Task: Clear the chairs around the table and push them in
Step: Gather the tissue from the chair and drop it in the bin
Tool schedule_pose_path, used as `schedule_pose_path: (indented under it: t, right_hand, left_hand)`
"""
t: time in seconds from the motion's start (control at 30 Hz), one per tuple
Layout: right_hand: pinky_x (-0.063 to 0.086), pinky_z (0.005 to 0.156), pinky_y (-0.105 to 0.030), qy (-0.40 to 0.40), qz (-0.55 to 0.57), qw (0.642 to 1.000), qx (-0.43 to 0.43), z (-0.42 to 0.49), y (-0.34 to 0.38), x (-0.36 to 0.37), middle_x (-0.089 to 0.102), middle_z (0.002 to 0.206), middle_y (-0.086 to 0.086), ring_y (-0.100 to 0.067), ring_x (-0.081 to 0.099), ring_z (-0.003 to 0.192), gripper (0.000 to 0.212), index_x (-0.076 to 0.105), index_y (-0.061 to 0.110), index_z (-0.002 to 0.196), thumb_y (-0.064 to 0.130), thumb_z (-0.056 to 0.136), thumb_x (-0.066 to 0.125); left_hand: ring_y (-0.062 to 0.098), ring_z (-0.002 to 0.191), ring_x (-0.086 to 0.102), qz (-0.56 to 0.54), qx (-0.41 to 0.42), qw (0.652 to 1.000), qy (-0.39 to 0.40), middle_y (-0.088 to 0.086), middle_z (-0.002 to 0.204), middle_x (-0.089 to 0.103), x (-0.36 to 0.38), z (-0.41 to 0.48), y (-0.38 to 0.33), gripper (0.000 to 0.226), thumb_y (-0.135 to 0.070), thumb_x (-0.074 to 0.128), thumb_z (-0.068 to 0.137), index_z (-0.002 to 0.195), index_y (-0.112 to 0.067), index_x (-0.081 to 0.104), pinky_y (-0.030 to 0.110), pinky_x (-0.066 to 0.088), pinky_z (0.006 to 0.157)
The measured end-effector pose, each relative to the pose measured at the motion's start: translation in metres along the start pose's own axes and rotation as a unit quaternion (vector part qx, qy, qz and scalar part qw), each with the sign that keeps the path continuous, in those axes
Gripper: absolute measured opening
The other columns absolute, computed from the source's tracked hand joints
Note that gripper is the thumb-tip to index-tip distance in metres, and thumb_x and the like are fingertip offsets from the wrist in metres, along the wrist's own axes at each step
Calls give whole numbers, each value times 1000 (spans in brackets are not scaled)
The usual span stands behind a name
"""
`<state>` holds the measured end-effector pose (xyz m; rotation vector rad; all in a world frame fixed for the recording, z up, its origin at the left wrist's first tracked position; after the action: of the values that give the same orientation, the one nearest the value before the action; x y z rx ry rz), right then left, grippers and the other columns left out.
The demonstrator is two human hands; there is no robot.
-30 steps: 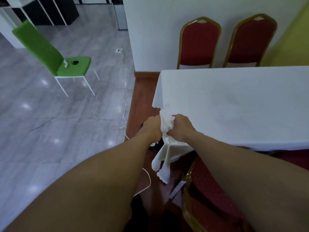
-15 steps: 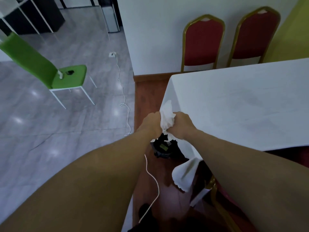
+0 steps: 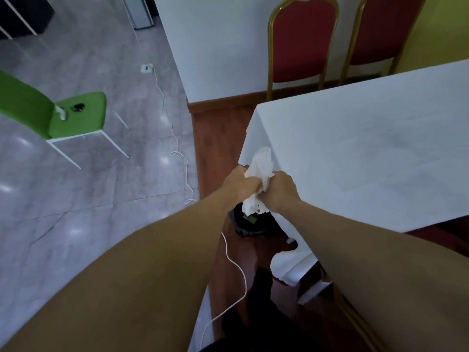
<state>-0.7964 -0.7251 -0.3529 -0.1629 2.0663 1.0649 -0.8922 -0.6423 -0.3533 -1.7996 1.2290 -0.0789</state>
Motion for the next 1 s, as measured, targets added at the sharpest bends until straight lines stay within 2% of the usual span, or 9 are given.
schedule_pose_path:
  t: [0.1, 0.17, 0.37, 0.47, 0.53, 0.67, 0.73, 0.9, 1.0]
  right_hand:
    - [50, 65, -31, 19, -11, 1000, 20, 26, -9, 7, 64, 83, -6, -27, 64, 82, 18, 55, 13, 74, 16, 91, 61]
    - [50, 68, -33, 29, -16, 999, 28, 42, -17, 14, 63, 91, -10, -29, 64, 87, 12, 53, 12, 83, 16, 90, 61]
    - [35, 49, -22, 51, 28, 998, 7, 80, -39, 44, 58, 73, 6, -15, 60, 66, 22, 52, 20, 82, 33, 75, 68]
    - [47, 61, -21, 76, 50, 996, 1, 91, -55, 74, 65, 93, 8, -13, 66, 83, 54, 58, 26, 111, 37, 62, 77]
    - [57, 75, -32, 68, 83, 994, 23, 100, -74, 97, 65, 107, 5, -15, 66, 93, 70, 53, 33, 123, 42, 57, 75]
    - [53, 79, -27, 42, 48, 993, 97, 122, -111, 139, 61, 108, 0, -17, 64, 96, 39, 64, 21, 117, 22, 78, 73]
    - [54, 74, -28, 32, 47, 990, 126, 134, -126, 157, 65, 102, -1, -18, 66, 91, 25, 66, 21, 107, 18, 82, 70]
    - [43, 67, -26, 10, 36, 984, 174, 170, -171, 205, 66, 97, -6, -22, 64, 84, 20, 66, 16, 100, 21, 82, 73]
    - [42, 71, -26, -11, 30, 981, 194, 193, -201, 233, 65, 105, -11, -27, 64, 93, 29, 67, 14, 109, 14, 80, 73]
  left_hand:
    - [25, 91, 67, -84, -49, 995, -11, 6, 97, 69, 11, 29, -3, 62, -49, 60, 56, 105, -13, 67, 37, 54, 78]
    - [25, 95, 67, -102, -83, 991, -10, 7, 104, 69, 20, 47, 0, 69, -56, 61, 57, 112, -14, 65, 38, 54, 82]
    - [32, 111, 63, -82, -158, 982, -68, 16, 122, 65, 36, 101, 38, 40, -18, 58, 92, 130, -5, 58, 39, 53, 92]
    - [32, 116, 60, -78, -199, 975, -66, 17, 126, 62, 47, 123, 58, 40, -15, 59, 95, 133, -2, 57, 37, 50, 97]
    - [32, 113, 62, -71, -205, 975, -48, 16, 122, 65, 57, 142, 70, 41, -20, 66, 90, 127, -5, 61, 41, 52, 98]
    - [29, 101, 69, -40, -209, 977, -1, 11, 100, 73, 79, 185, 105, 39, -29, 69, 68, 101, -7, 73, 38, 57, 88]
    - [29, 94, 69, -24, -203, 979, 23, 9, 93, 72, 87, 201, 117, 28, -27, 67, 76, 93, -6, 73, 31, 52, 73]
    - [22, 88, 61, 31, -161, 984, 68, 10, 109, 69, 108, 258, 162, 47, -39, 57, 82, 112, -5, 68, 28, 39, 60]
    - [19, 99, 53, 31, -151, 985, 84, 2, 119, 59, 115, 291, 191, 43, -33, 58, 92, 126, -6, 59, 29, 41, 75]
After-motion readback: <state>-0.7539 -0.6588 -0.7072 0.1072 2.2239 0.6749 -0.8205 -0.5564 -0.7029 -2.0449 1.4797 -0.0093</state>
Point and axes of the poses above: each hand's wrist, its own z-axis towards the middle knuckle, its own x-axis out of the palm, y = z × x, the point moved 6 cm from there along z, towards the middle knuckle
